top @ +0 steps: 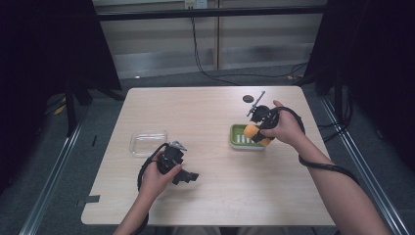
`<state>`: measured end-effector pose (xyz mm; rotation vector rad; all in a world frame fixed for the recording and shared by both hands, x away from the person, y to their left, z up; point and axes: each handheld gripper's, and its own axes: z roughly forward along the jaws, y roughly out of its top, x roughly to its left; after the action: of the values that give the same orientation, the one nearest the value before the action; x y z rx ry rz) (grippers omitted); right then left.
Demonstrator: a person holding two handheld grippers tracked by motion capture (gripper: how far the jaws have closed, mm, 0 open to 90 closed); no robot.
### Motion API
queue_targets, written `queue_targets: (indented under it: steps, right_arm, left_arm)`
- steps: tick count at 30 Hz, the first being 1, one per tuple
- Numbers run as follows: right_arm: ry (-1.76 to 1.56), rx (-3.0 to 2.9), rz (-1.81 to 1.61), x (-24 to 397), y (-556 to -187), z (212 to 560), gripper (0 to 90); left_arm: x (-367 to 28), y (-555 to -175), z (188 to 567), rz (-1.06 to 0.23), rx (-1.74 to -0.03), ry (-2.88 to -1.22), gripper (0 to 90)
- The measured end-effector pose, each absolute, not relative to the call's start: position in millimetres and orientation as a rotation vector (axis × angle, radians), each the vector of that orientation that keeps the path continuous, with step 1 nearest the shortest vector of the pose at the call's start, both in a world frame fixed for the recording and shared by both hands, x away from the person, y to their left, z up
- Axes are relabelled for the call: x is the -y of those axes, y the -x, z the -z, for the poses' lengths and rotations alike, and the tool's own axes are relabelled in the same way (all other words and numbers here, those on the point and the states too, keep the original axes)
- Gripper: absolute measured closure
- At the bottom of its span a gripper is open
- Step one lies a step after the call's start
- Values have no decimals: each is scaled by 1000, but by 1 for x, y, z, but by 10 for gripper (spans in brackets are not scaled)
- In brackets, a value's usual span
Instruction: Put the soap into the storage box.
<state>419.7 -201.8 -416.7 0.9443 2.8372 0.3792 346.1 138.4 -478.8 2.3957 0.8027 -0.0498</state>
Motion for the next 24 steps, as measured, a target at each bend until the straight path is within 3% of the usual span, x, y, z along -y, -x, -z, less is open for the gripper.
queue_targets:
  steps: [24]
  right_arm:
    - [-952,-2843,-433,202,-429,420,511]
  left_arm:
    - [-137,-346,480,50,-798,-2399,68]
